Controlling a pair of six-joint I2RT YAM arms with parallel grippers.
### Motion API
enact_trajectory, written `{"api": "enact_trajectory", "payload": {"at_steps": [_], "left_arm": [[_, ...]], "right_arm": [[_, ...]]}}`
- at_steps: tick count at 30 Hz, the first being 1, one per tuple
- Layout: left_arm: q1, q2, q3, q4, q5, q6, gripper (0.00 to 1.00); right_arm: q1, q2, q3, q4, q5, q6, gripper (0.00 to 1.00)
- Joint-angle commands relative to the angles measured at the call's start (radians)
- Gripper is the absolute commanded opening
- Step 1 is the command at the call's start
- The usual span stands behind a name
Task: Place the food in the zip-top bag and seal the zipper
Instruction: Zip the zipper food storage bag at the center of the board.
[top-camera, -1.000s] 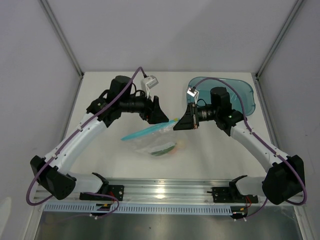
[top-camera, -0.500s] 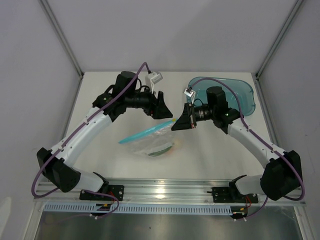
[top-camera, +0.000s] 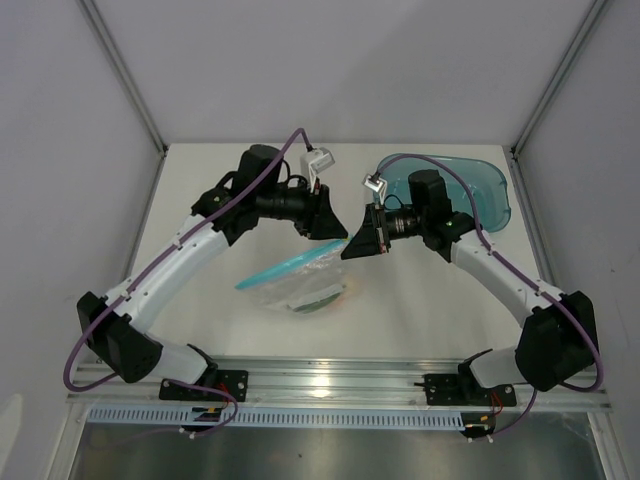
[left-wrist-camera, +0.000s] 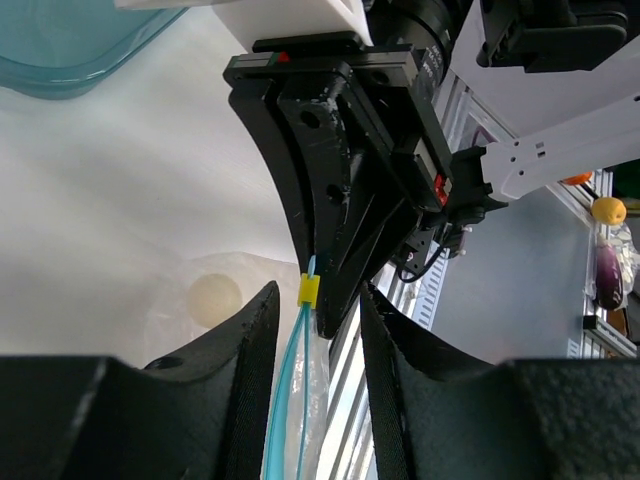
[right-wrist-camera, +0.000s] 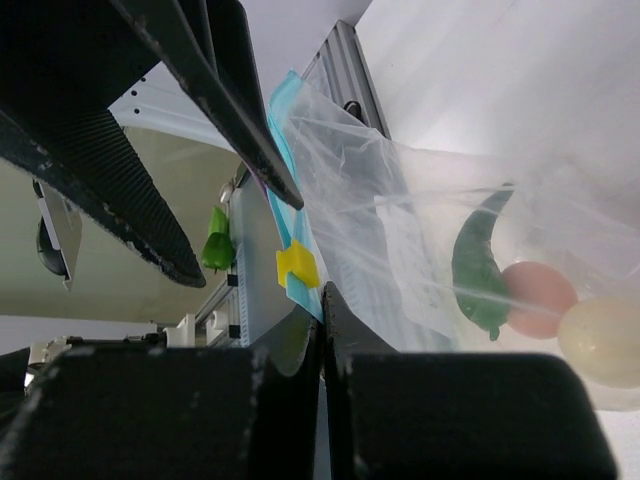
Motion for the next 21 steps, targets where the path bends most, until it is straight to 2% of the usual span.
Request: {"api": "enact_trajectory", "payload": {"at_steps": [1, 14, 16, 21], "left_arm": [[-0.012, -0.001, -0.008, 0.028, 0.035, 0.029, 0.4], [-0.041, 0.023, 0.012, -0.021, -0.031, 0.087, 0.44], [-0.046, 0.025, 0.014, -0.024, -0.033, 0.093, 0.42], [-0.049, 0.025, 0.014, -0.03, -0.04, 0.098, 0.27]], "right_arm": [[-0.007, 0.009, 0.048, 0.03, -0.03, 0.014, 0.0], [-0.007, 0.023, 0.05, 0.071, -0.036, 0.042, 0.0], [-0.005, 0.026, 0.048, 0.074, -0.038, 0.046, 0.0], [-0.007, 0.026, 0.045, 0.082, -0.038, 0.051, 0.0]]}}
